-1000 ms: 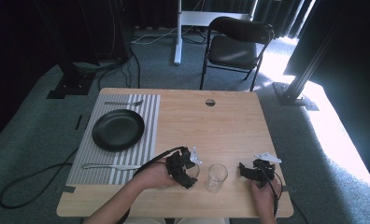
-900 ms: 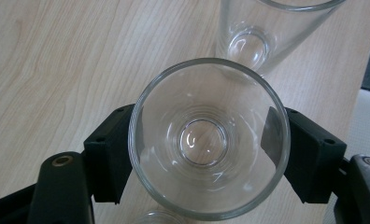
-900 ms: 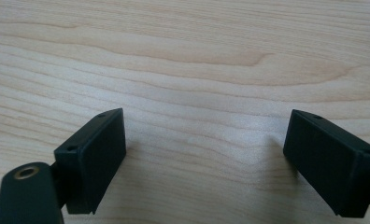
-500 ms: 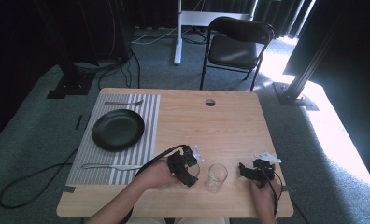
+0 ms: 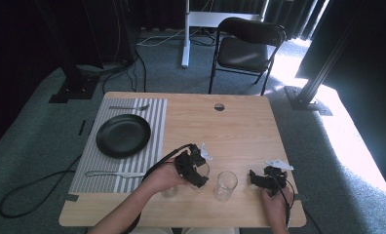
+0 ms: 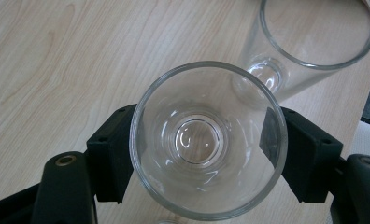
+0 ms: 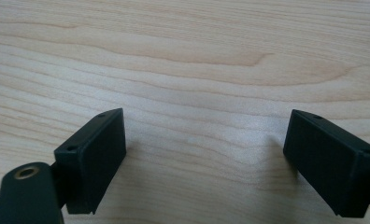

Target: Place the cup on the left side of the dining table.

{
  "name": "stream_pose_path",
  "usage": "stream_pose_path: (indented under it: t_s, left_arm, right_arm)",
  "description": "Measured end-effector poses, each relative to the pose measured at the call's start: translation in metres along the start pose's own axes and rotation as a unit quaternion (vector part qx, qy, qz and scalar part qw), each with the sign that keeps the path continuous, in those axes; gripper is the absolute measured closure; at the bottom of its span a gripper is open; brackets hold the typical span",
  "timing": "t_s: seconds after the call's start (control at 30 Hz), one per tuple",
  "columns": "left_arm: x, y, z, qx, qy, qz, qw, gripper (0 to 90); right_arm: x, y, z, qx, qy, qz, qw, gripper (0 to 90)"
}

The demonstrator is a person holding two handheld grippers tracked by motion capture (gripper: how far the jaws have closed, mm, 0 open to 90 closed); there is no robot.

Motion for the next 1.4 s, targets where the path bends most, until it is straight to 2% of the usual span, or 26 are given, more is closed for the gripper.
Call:
stream_pose_path:
  t_s: [0.13,0.2,0.23,0.3,0.5,0.57,0.77,0.9,1.03,1.2,1.23,1.4]
  left_arm:
    - [0.000,0.002,0.006,0.013,0.006,-0.001,0.9999,29.2]
    - [0.000,0.002,0.007,0.013,0.008,0.000,0.9999,29.3]
    - [0.000,0.002,0.011,0.011,0.017,0.000,0.9998,29.3]
    - [0.000,0.002,0.015,0.020,0.024,-0.002,0.9995,29.3]
    - [0.001,0.001,0.024,0.036,0.019,-0.001,0.9992,29.3]
    - [0.000,0.000,0.027,0.035,0.027,0.001,0.9990,29.3]
    - [0.004,-0.004,0.042,0.063,0.038,-0.004,0.9973,29.3]
    - [0.010,-0.007,0.050,0.067,0.043,-0.007,0.9968,29.3]
    - [0.013,-0.011,0.059,0.079,0.058,-0.006,0.9951,29.3]
    - [0.017,-0.018,0.067,0.091,0.064,-0.003,0.9938,29.3]
    - [0.018,-0.020,0.068,0.087,0.064,0.000,0.9941,29.3]
    - [0.023,-0.028,0.076,0.100,0.075,0.000,0.9921,29.3]
  right_arm:
    - [0.000,0.000,0.000,0.000,0.000,0.000,1.0000,12.5]
    - [0.000,0.000,0.000,0.000,0.000,0.000,1.0000,12.5]
    - [0.000,0.000,0.000,0.000,0.000,0.001,1.0000,12.5]
    - [0.000,0.000,0.000,0.001,0.000,0.001,1.0000,12.5]
    - [0.000,0.000,0.000,0.000,0.000,0.000,1.0000,12.5]
    - [0.000,0.000,0.000,0.000,0.000,0.000,1.0000,12.5]
    - [0.000,0.000,0.000,0.000,0.000,-0.001,1.0000,12.5]
    - [0.000,0.000,0.000,0.000,0.000,0.000,1.0000,12.5]
    - [0.000,0.000,0.000,0.000,0.000,0.000,1.0000,12.5]
    - [0.000,0.000,0.000,0.000,0.000,0.000,1.0000,12.5]
    - [0.000,0.000,0.000,0.000,0.000,0.000,1.0000,12.5]
    - [0.000,0.000,0.000,0.000,0.000,0.000,1.0000,12.5]
Point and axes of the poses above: each handheld gripper's, and its own axes: x roughly backward along the jaws, y roughly out of its top, z roughly to its left, the point moved 9 cm from there along -x, roughly forward along the jaws, and after that the axes turned 8 degrees about -z, right-handed, at the moved point
